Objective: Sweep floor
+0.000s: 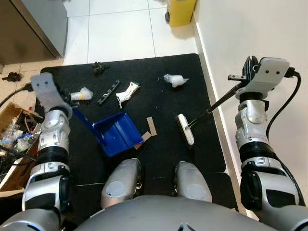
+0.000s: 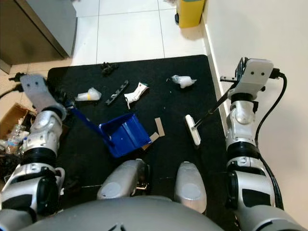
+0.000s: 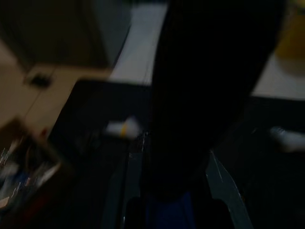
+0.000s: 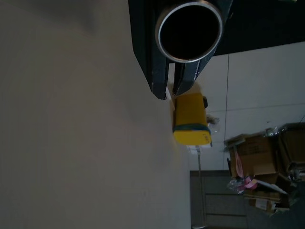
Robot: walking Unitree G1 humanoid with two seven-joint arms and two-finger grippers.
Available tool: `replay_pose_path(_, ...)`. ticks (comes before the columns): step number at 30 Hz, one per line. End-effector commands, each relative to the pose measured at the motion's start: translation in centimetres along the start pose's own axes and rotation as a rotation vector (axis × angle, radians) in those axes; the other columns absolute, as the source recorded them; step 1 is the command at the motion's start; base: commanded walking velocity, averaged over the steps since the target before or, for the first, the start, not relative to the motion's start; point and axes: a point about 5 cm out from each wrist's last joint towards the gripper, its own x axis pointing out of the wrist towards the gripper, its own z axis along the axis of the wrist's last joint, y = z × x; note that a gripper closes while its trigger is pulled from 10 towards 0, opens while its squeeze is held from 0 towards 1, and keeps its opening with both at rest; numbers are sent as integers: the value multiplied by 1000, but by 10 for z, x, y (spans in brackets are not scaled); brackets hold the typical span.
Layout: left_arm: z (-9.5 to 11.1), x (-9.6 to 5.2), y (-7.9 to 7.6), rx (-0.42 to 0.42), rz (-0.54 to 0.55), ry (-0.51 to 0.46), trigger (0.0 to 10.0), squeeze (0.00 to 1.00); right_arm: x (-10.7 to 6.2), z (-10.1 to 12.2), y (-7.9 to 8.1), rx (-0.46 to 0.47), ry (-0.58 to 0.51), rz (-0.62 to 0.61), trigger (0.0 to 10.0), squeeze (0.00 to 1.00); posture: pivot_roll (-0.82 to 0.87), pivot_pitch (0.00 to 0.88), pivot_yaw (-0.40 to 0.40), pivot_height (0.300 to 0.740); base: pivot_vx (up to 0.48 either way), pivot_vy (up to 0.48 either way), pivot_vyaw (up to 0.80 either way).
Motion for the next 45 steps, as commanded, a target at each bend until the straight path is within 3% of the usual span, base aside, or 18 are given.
replay_pose_path(1, 16, 0, -5, 8, -25, -88, 10000, 0, 7, 13, 2, 20, -52, -10, 10000, 0, 77, 0, 54, 740, 0, 0, 0)
replay_pose_path(2, 26, -2, -10, 69, -84, -135, 10000, 0, 11, 18, 4, 24, -70, -3, 10000, 0, 83, 0, 47, 740, 0, 0, 0)
replay_pose_path(7, 28, -5, -14, 107, -141, -143, 10000, 0, 14, 20, 5, 23, -73, 1, 10000, 0, 85, 0, 44, 740, 0, 0, 0)
replay_pose_path(13, 14, -8, -17, 171, -205, -72, 10000, 0, 22, 18, 10, 16, -33, 6, 10000, 0, 99, 0, 30, 740, 0, 0, 0)
replay_pose_path(17, 14, -3, -9, 173, -183, -34, 10000, 0, 27, 20, 18, 21, -26, 29, 10000, 0, 105, 0, 22, 740, 0, 0, 0)
replay_pose_path(19, 25, 5, 7, 177, -135, -24, 10000, 0, 33, 24, 25, 23, -32, 55, 10000, 0, 119, 0, 14, 740, 0, 0, 0)
replay_pose_path(21, 25, 5, 7, 177, -135, -24, 10000, 0, 33, 24, 25, 23, -32, 55, 10000, 0, 119, 0, 14, 740, 0, 0, 0)
replay_pose_path(24, 46, 11, 32, 186, -71, -35, 10000, 0, 39, 29, 31, 22, -40, 82, 10000, 0, 126, 0, 10, 740, 0, 0, 0)
replay_pose_path(30, 49, 9, 37, 212, -84, -36, 10000, 0, 40, 29, 34, 24, -37, 94, 10000, 0, 131, 0, 5, 740, 0, 0, 0)
replay_pose_path(32, 45, 6, 35, 226, -120, -32, 10000, 0, 41, 28, 36, 30, -28, 100, 10000, 0, 132, 0, 3, 740, 0, 0, 0)
replay_pose_path(34, 24, 0, 24, 241, -209, -4, 10000, 0, 41, 24, 40, 46, 1, 103, 10000, 0, 134, 0, -5, 740, 0, 0, 0)
replay_pose_path(37, 6, -6, 15, 248, -258, 23, 10000, 0, 42, 21, 41, 53, 22, 90, 10000, 0, 132, 0, -9, 740, 0, 0, 0)
replay_pose_path(45, -3, -10, 19, 293, -264, 39, 10000, 0, 47, 22, 38, 60, 39, 36, 10000, 0, 144, 0, -21, 740, 0, 0, 0)
